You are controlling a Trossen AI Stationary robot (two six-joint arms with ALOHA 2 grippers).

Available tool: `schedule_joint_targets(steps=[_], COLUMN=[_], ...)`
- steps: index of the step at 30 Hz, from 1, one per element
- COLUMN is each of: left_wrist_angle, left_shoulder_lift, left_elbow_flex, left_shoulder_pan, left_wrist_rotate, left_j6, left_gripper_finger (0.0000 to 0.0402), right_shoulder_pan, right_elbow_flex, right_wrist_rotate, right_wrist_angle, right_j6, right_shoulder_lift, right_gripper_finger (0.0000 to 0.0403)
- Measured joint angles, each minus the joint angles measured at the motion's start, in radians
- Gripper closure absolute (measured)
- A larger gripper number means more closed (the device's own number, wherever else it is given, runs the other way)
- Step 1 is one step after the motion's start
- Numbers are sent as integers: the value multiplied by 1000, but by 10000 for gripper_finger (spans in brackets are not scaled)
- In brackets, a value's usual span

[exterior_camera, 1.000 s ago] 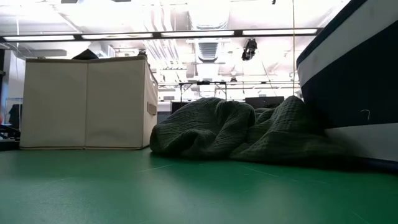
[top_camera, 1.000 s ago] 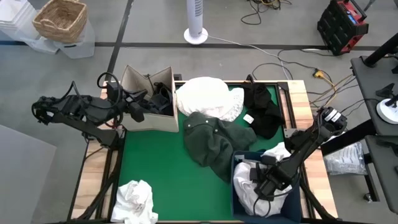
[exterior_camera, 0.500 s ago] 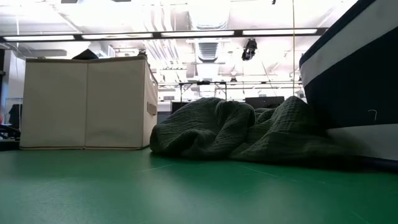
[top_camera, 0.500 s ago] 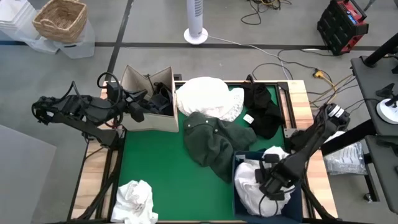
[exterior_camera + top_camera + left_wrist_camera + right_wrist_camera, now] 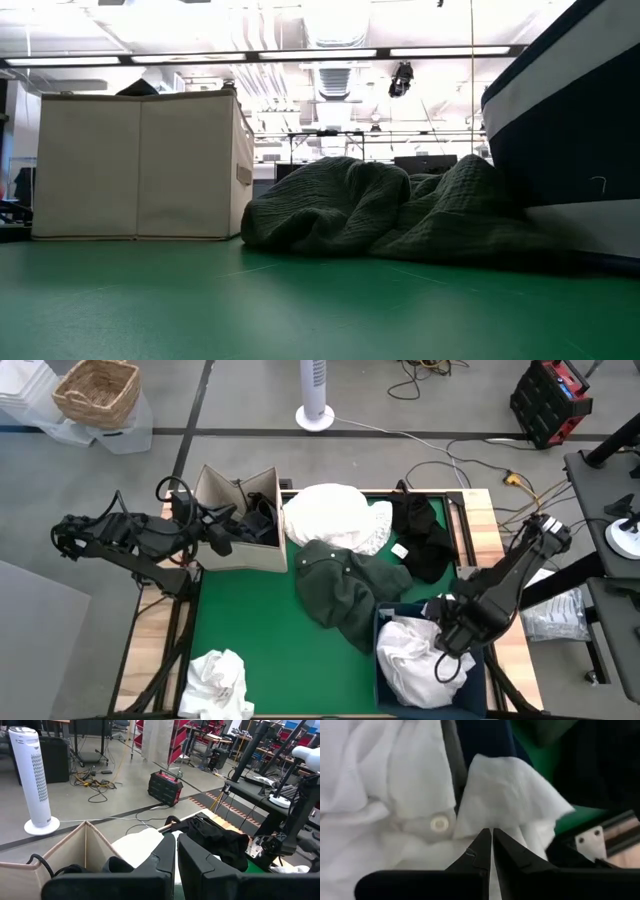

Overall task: Sort clothes
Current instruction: Put the center white cloth into the blue bin

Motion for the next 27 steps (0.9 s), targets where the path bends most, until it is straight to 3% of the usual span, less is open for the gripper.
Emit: schedule_joint_targets(steps=[13, 27], left_wrist_angle=[0, 0], left_shoulder_lift=[0, 0], left_elbow_flex=[0, 0], left_shoulder_pan=[0, 0], left_wrist_rotate=[0, 0], left_j6=[0, 8], left_gripper_finger=[401, 401], right_shoulder_pan=[3, 3], right_elbow_flex=[-266, -329], right_wrist_rotate=[3, -13], right_wrist_angle=[394, 460], right_j6=[-40, -300], right_shoulder_lift=[5, 10], right_gripper_finger=[391, 391])
